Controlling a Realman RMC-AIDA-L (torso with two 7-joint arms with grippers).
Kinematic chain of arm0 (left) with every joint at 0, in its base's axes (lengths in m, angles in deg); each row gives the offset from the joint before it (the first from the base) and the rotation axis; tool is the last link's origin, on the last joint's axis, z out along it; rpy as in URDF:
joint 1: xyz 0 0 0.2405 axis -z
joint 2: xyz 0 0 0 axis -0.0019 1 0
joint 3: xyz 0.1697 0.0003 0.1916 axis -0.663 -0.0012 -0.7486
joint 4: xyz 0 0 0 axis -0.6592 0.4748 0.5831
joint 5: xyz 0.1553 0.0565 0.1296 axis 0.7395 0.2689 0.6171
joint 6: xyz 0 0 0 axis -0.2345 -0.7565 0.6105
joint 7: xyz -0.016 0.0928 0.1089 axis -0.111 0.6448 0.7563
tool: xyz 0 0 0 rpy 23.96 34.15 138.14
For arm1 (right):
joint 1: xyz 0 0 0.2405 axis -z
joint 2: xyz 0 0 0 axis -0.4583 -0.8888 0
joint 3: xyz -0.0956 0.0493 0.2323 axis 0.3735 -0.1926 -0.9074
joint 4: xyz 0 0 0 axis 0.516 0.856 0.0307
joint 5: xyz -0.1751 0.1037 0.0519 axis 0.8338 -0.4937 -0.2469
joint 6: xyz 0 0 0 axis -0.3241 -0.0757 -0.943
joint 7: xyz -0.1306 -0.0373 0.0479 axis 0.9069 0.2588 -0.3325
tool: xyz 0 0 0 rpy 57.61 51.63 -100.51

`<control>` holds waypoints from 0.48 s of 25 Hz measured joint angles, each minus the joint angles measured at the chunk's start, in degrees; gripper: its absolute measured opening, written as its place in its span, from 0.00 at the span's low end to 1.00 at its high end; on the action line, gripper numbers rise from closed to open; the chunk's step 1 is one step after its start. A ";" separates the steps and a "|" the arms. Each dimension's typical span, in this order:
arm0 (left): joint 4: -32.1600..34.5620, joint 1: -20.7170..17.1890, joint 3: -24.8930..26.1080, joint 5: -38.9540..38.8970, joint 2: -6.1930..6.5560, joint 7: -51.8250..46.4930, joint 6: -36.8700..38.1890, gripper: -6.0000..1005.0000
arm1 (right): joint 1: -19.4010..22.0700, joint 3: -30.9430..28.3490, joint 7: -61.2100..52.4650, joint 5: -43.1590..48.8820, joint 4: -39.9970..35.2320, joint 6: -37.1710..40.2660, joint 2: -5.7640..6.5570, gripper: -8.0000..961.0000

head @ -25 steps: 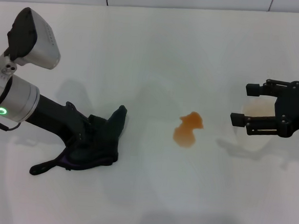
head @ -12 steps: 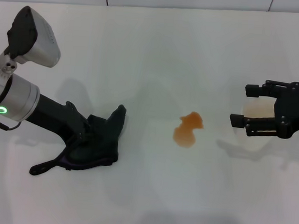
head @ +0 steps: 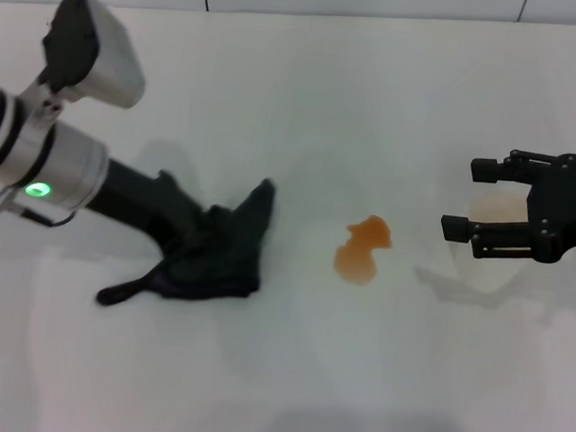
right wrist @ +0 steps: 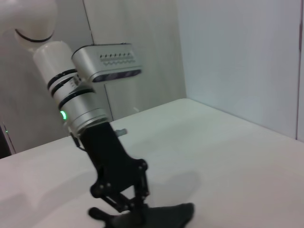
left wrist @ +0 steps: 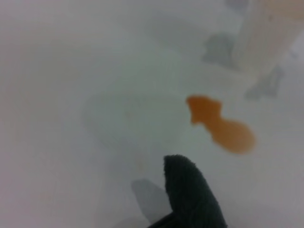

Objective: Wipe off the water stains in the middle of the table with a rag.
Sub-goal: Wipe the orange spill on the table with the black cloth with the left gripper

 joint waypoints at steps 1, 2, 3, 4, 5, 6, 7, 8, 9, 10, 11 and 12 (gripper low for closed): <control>-0.72 0.69 -0.03 -0.88 0.00 0.53 -0.56 0.09 | -0.03 -0.01 0.01 -0.01 -0.05 0.00 0.00 0.89; -1.54 1.42 -0.05 -2.13 0.00 1.33 -1.48 0.09 | -0.11 -0.03 0.03 -0.01 -0.04 0.00 0.00 0.89; -2.49 2.35 -0.07 -3.42 0.00 2.34 -2.61 0.09 | -0.19 -0.06 0.07 -0.01 0.06 0.00 0.00 0.90; -3.10 2.94 -0.09 -4.34 0.00 3.05 -3.37 0.09 | -0.23 -0.10 0.09 -0.01 0.15 0.00 0.00 0.90; -4.64 4.26 -0.10 -6.62 0.01 4.77 -5.82 0.09 | -0.28 -0.13 0.11 -0.01 0.23 0.00 0.00 0.90; -4.64 4.26 -0.10 -6.62 0.01 4.77 -5.82 0.09 | -0.31 -0.15 0.13 -0.01 0.28 0.00 0.00 0.90; -5.37 4.77 -0.10 -7.73 0.00 5.69 -7.17 0.09 | -0.31 -0.17 0.15 -0.01 0.29 -0.01 0.00 0.90; -6.35 5.32 -0.14 -9.21 -0.02 6.90 -9.00 0.09 | -0.31 -0.17 0.16 -0.01 0.29 -0.06 0.00 0.90; -6.98 5.62 -0.22 -10.04 -0.04 7.60 -10.05 0.09 | -0.32 -0.14 0.18 -0.01 0.31 -0.19 0.00 0.90; -7.83 6.04 -0.34 -10.82 -0.06 8.32 -11.23 0.09 | -0.32 -0.08 0.18 -0.01 0.33 -0.33 0.00 0.90; -8.84 6.56 -0.52 -11.62 -0.07 9.04 -12.50 0.09 | -0.33 -0.01 0.19 -0.01 0.37 -0.47 0.00 0.90; -9.77 7.06 -0.73 -12.42 -0.09 9.62 -13.61 0.09 | -0.33 0.04 0.20 -0.01 0.39 -0.64 0.00 0.90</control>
